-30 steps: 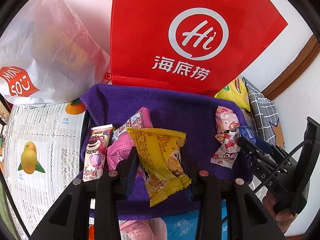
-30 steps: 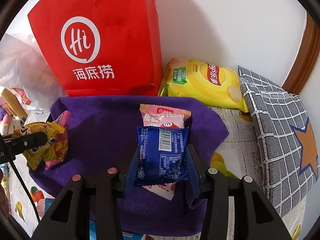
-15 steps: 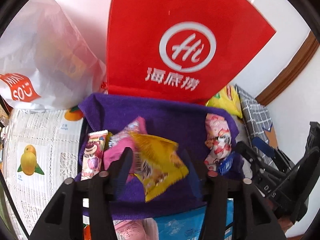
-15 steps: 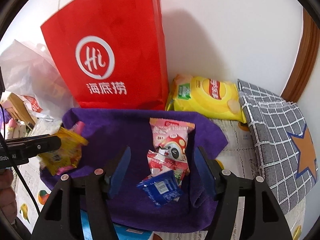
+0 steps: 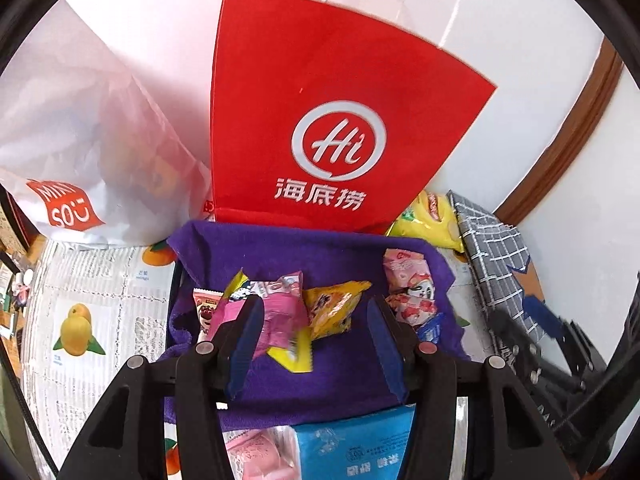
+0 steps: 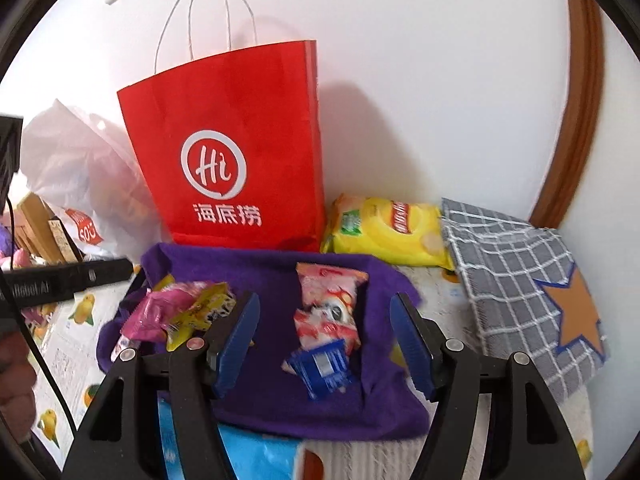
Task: Organize snacks
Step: 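Grasp the green snack packet with the right gripper while the left gripper withdraws from the towel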
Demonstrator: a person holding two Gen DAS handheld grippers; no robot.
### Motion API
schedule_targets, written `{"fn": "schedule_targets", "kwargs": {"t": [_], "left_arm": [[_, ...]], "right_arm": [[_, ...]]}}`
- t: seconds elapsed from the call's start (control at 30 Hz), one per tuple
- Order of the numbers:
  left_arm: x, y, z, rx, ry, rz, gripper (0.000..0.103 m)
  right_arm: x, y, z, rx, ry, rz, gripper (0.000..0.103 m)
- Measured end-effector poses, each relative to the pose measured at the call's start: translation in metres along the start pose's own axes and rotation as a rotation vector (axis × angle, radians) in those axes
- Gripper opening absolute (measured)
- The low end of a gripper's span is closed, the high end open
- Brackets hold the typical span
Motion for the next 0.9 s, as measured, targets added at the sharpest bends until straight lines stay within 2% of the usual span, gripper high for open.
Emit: {"fn": "schedule_targets", "kwargs": {"t": [0.17, 0.3, 0.4, 0.73, 0.9], "left_arm": [[-0.028, 0.002, -0.013, 0.047, -0.015, -0.049, 0.052], [-0.047, 0.013, -0.014, 0.049, -0.029, -0.051, 0.052], [-0.061, 0.026, -0.010, 0.049, -0.052, -0.057, 0.052], [-0.095, 0.081, 0.017, 0.018, -0.124, -0.050, 0.052], [-0.106, 0.107, 0.041, -0.010, -0.160, -0.039, 0.052]], "right_arm": [[-0.029, 0.017, -0.015, 0.023, -0.002, 0.009, 0.067], [-0.045, 0.036, -0.019, 0.013, -0.005, 0.023, 0.067], [-0.051, 0.052, -0.014, 0.009, -0.039, 0.053, 0.067], [-0.073, 0.117, 0.034, -0.052, -0.157, 0.101, 0.068], [-0.066, 0.146, 0.062, -0.087, -0.169, 0.150, 0.068]]}}
Point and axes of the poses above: each gripper's, at about its wrist camera, not at the fingertips, and x roughly the way its jaws point, z to its left, y to its underside, the point moved 4 cm from there along x, roughly the way its jaws point, and after that the axes turned 11 degrees about y, right-handed, at the moved point
